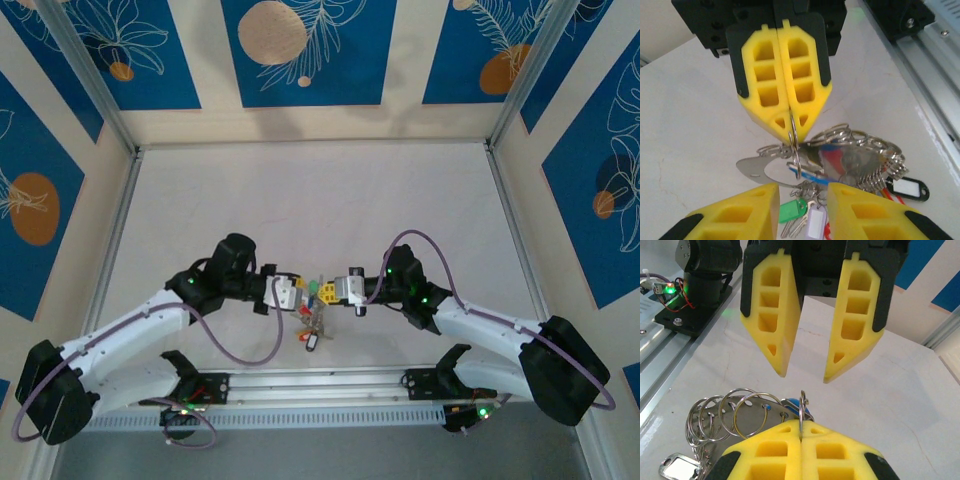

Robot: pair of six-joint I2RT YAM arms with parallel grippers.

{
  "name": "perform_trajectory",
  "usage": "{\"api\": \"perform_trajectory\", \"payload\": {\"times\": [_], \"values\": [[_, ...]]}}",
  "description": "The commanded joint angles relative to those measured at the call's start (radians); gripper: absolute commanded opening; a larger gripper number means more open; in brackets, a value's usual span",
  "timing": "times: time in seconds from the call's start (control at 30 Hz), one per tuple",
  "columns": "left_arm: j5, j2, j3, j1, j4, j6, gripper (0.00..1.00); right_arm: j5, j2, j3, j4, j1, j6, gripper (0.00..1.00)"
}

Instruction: Put the keys on the keyring

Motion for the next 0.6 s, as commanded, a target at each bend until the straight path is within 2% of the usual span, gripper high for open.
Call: {"api": "perform_trajectory", "payload": {"times": [0.0,0.23,0.57], "values": [[0.101,0.031,0.043,0.008,-0.028,-0.033,0.30,0.015,-0.001,-0.009,0.054,0.011,-0.017,0.00],[0.129,0.066,0.054,0.009,0.018,-0.062,0.25,0.030,0.009,-0.005,0.070,0.021,-0.018,0.00],[0.087,0.087,0.050,0.009,0.088,-0.073,0.23,0.030,0.031,-0.002,0.103,0.025,-0.017,0.00]]}}
